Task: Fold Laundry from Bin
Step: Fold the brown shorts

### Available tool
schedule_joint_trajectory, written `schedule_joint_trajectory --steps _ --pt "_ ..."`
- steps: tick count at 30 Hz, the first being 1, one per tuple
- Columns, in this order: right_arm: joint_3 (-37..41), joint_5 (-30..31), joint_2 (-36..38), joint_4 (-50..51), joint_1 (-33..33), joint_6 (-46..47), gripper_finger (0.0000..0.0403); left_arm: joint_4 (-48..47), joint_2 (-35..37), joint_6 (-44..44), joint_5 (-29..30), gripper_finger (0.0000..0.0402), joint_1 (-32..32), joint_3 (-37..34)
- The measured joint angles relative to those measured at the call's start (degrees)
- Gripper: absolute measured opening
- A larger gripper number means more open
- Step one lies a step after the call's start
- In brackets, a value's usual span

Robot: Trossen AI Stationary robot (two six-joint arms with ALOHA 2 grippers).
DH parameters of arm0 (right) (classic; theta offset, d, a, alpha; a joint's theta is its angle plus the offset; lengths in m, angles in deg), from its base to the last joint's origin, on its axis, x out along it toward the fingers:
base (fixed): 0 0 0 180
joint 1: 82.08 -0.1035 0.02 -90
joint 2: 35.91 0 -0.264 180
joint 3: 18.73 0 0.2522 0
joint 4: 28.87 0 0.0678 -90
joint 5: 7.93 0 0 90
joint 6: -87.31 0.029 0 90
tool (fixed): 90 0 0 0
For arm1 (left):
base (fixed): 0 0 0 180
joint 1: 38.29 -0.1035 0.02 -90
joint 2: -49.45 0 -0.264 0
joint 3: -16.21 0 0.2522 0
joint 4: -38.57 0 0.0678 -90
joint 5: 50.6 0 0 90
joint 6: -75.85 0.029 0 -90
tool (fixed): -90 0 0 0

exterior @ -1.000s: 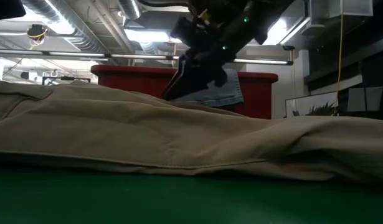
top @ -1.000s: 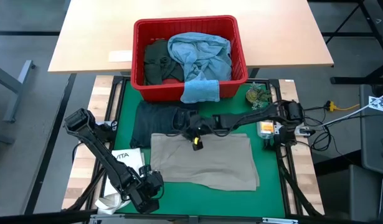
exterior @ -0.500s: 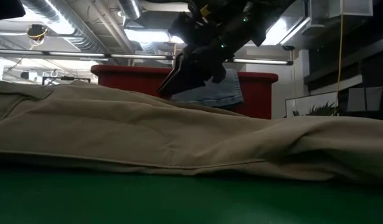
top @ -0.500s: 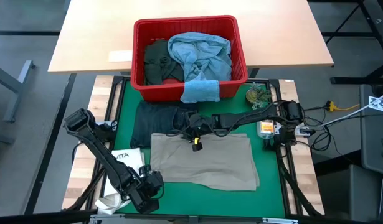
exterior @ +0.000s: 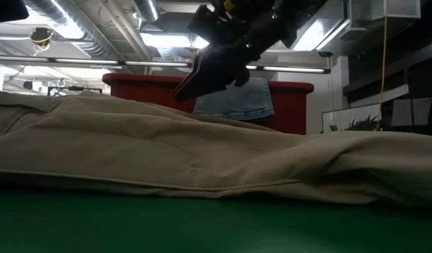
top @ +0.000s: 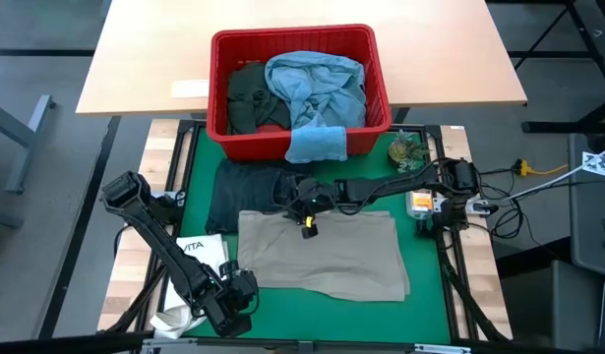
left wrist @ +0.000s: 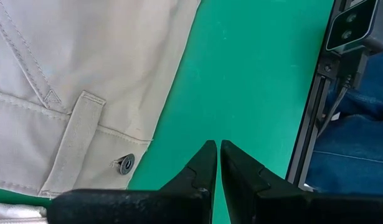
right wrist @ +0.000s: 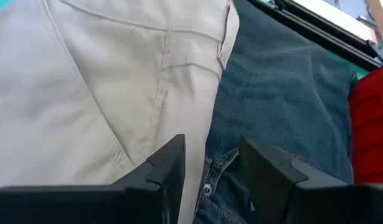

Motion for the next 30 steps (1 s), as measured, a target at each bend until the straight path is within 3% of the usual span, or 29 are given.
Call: schedule_joint_trajectory --steps 16,26,30 --pt "-1.0 0.2 -0.9 5.7 0.1 0.2 0.0152 0.0 0.0 0.0 0.0 0.0018 0.0 0.0" --pt "-1.0 3.6 -7.5 4.5 0.3 0.2 0.0152 -0.2 0.0 0.4 0.9 0.0018 0.0 0.0" --pt "-1.1 1.7 -8.7 4.3 0.9 0.5 0.0152 -0.2 0.0 0.4 1.3 0.0018 0.0 0.0"
